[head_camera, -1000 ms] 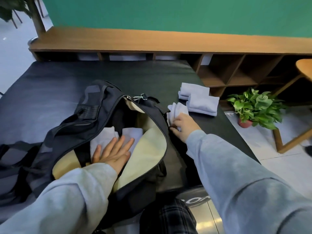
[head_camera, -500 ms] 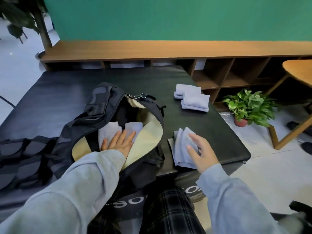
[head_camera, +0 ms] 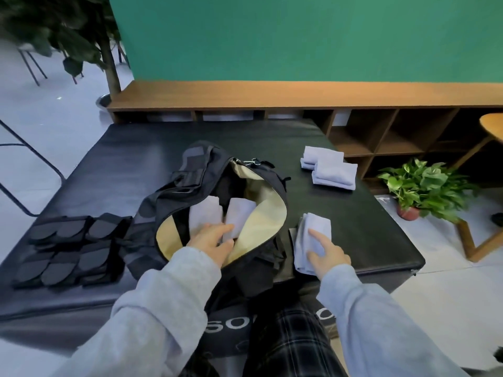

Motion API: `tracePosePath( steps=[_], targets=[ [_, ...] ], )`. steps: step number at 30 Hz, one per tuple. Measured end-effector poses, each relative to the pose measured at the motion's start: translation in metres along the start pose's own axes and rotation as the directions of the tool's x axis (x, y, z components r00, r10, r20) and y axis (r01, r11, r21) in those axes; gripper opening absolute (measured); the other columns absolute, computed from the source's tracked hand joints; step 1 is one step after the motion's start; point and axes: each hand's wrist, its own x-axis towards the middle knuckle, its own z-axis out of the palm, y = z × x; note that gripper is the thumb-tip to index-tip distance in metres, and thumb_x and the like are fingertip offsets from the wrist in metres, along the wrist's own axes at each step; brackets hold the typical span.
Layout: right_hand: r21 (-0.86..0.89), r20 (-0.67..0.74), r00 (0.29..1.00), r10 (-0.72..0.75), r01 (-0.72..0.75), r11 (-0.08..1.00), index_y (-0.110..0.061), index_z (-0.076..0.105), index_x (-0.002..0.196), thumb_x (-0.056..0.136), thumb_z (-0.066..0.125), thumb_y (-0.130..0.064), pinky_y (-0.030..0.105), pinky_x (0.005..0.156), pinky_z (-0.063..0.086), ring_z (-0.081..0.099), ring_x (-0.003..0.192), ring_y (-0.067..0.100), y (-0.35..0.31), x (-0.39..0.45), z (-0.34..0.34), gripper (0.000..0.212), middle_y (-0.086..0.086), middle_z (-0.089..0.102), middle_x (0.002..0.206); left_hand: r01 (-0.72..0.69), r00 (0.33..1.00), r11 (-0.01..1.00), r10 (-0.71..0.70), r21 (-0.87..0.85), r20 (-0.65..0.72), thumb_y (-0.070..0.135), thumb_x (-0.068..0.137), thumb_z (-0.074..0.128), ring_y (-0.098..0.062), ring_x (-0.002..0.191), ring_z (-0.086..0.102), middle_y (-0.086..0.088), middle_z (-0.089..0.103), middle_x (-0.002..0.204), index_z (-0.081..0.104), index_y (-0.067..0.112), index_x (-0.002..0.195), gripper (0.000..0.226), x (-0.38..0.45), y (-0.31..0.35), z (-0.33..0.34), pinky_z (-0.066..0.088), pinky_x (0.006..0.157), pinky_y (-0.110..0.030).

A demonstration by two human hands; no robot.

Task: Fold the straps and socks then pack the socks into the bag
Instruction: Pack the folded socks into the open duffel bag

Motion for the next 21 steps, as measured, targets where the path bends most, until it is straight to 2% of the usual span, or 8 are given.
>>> tracePosePath(
  steps=[4,6,8,12,14,16,18,21],
  targets=[
    [0.002,-0.027,0.995,-0.091,0.091,0.996,-0.047,0.038,0.135,0.091,0.042,-0.018,0.023,0.085,0.037,0.038,0.091,0.021,-0.007,-0.017,0.005,0.053,0.008,0.049,0.109,-0.002,1.0,0.999,0.002,-0.036,0.005,0.016,0.095,0.048,-0.02,0.139,0.026,-0.004,0.041,0.141,0.047,0.023,0.134,0.04,-0.013,0.002,0.0,0.021,0.113,-0.036],
    [0.104,-0.079,0.987,-0.142,0.149,0.983,-0.041,0.045,0.131,0.09,0.044,-0.012,0.018,0.07,0.04,0.045,0.08,0.017,-0.011,-0.032,0.005,0.05,0.005,0.042,0.106,-0.022,1.0,0.998,0.023,-0.054,0.012,0.015,0.095,0.048,-0.019,0.141,0.023,-0.004,0.037,0.145,0.046,0.024,0.134,0.04,-0.022,0.006,-0.003,0.016,0.115,-0.04],
    [0.21,-0.187,0.963,-0.195,0.233,0.95,-0.036,0.05,0.125,0.088,0.046,-0.007,0.01,0.057,0.036,0.047,0.072,0.01,-0.017,-0.048,0.002,0.047,0.003,0.038,0.105,-0.021,1.0,0.997,0.022,0.072,-0.01,0.02,0.096,0.045,-0.016,0.144,0.007,0.003,0.03,0.149,0.041,0.029,0.137,0.042,-0.025,0.009,-0.01,0.0,0.116,-0.039],
    [0.308,-0.363,0.852,-0.379,0.493,0.814,-0.041,0.052,0.11,0.087,0.049,-0.002,-0.001,0.067,0.035,0.048,0.086,-0.006,-0.044,-0.073,-0.014,0.045,-0.002,0.038,0.107,0.012,0.942,0.904,0.132,0.426,-0.308,0.031,0.093,0.046,-0.017,0.143,-0.012,0.007,0.01,0.156,0.039,0.043,0.135,0.045,-0.029,0.01,-0.024,-0.012,0.112,-0.038],
    [0.291,-0.402,0.773,-0.49,0.616,0.732,-0.049,0.048,0.104,0.085,0.049,-0.007,-0.003,0.072,0.033,0.045,0.09,-0.013,-0.061,-0.084,-0.02,0.045,-0.006,0.04,0.103,-0.011,0.883,0.891,0.221,0.453,-0.414,0.023,0.084,0.061,-0.022,0.144,-0.007,-0.002,0.017,0.155,0.053,0.036,0.127,0.046,-0.029,0.002,-0.029,-0.011,0.111,-0.04],
    [0.259,-0.407,0.718,-0.564,0.683,0.683,-0.052,0.047,0.103,0.078,0.047,-0.014,-0.001,0.074,0.034,0.046,0.089,-0.011,-0.073,-0.088,-0.02,0.045,-0.01,0.041,0.098,-0.036,0.856,0.875,0.277,0.483,-0.437,0.008,0.065,0.077,-0.027,0.141,0.008,-0.011,0.038,0.146,0.067,0.027,0.11,0.05,-0.025,-0.008,-0.033,-0.002,0.11,-0.042],
    [0.267,-0.385,0.708,-0.592,0.7,0.662,-0.052,0.048,0.104,0.076,0.046,-0.014,0.001,0.075,0.035,0.047,0.089,-0.008,-0.082,-0.089,-0.016,0.047,-0.009,0.042,0.097,-0.054,0.83,0.856,0.325,0.515,-0.453,-0.001,0.053,0.081,-0.029,0.138,0.014,-0.014,0.046,0.139,0.07,0.023,0.1,0.054,-0.024,-0.014,-0.037,-0.002,0.11,-0.041],
    [0.31,-0.342,0.716,-0.609,0.698,0.646,-0.052,0.048,0.103,0.082,0.05,-0.002,0.0,0.076,0.035,0.047,0.095,-0.006,-0.095,-0.086,-0.003,0.054,-0.003,0.047,0.103,-0.004,0.808,0.838,0.324,0.546,-0.493,-0.004,0.048,0.081,-0.026,0.14,0.007,-0.012,0.037,0.146,0.067,0.024,0.108,0.067,-0.025,-0.02,-0.042,-0.009,0.111,-0.04]
  ],
)
